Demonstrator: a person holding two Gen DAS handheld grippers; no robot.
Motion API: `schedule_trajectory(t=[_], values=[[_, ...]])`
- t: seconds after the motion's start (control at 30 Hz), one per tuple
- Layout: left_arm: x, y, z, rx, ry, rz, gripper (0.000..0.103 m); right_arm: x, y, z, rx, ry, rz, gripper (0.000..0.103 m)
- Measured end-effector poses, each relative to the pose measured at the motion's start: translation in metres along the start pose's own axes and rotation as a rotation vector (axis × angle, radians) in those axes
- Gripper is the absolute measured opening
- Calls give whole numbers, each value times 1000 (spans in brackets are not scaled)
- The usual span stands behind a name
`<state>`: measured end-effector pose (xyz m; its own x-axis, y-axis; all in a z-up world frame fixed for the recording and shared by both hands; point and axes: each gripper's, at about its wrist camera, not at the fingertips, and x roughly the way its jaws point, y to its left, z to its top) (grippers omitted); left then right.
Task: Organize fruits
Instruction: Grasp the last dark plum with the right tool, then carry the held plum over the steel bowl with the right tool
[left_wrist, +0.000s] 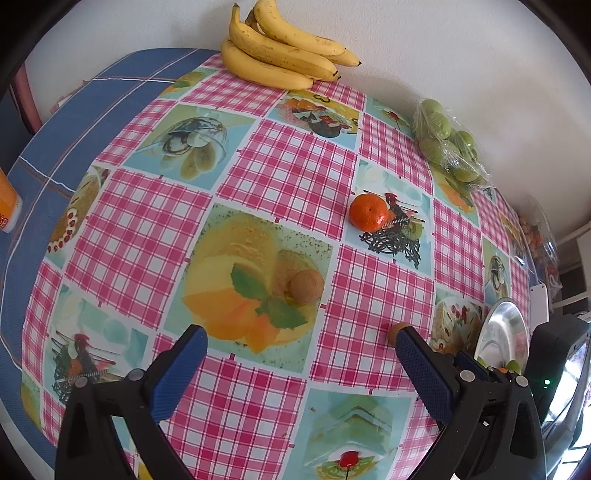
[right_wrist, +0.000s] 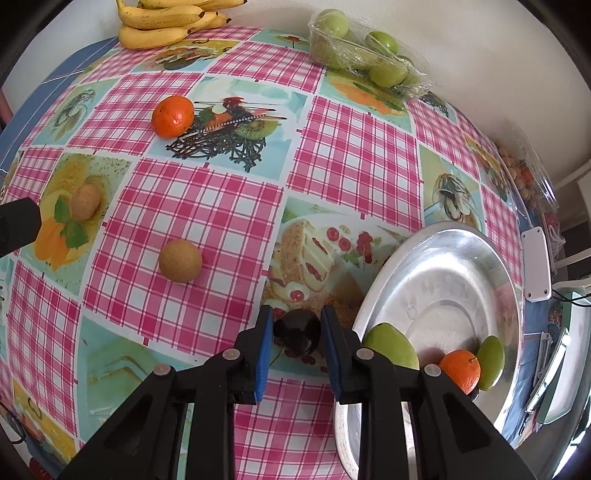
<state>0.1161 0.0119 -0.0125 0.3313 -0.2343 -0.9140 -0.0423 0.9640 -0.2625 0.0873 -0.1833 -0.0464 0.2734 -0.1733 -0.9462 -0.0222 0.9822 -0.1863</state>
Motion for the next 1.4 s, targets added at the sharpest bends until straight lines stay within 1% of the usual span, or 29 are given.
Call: schedule_trajectory(t=[0.07,0.23,0.4,0.53,0.67,0.7,0.73,0.8,0.87,0.93,1.07,1.13,1.23,1.37,1.4], values=[[1,1,0,-6,6,0,103,-1,-1,0,12,0,11,27],[4,2,1,-7,13,3,103,-9,-7,2,49,-14,76,27],[4,7,4,-29,10,-6,103,-24,-16,5,100,-50,174,27],[6,11,8,-34,5,-6,102,-32,-21,8,122,-78,198,27],[11,14,13,-53,10,-9,101,-33,-24,7,143,-82,224,27],[13,14,14,-56,11,-15,100,-32,-25,7,151,-80,235,27],[15,14,15,-60,8,-26,95,-32,-27,7,157,-78,244,27],[18,12,18,-55,0,-40,90,-31,-28,6,161,-79,244,27],[21,8,20,-36,-13,-34,86,-32,-29,5,166,-80,250,27],[25,4,21,-15,-26,-33,80,-32,-31,5,172,-82,256,27],[32,0,22,0,-22,-40,72,-33,-36,5,179,-88,268,27],[36,-2,23,10,-26,-33,63,-33,-38,4,186,-88,269,27],[41,-3,25,14,-23,-38,54,-33,-41,4,196,-89,276,27],[47,-6,24,26,-14,-34,48,-34,-43,4,201,-92,281,27],[48,-7,24,27,-11,-34,45,-34,-43,4,202,-93,282,27]])
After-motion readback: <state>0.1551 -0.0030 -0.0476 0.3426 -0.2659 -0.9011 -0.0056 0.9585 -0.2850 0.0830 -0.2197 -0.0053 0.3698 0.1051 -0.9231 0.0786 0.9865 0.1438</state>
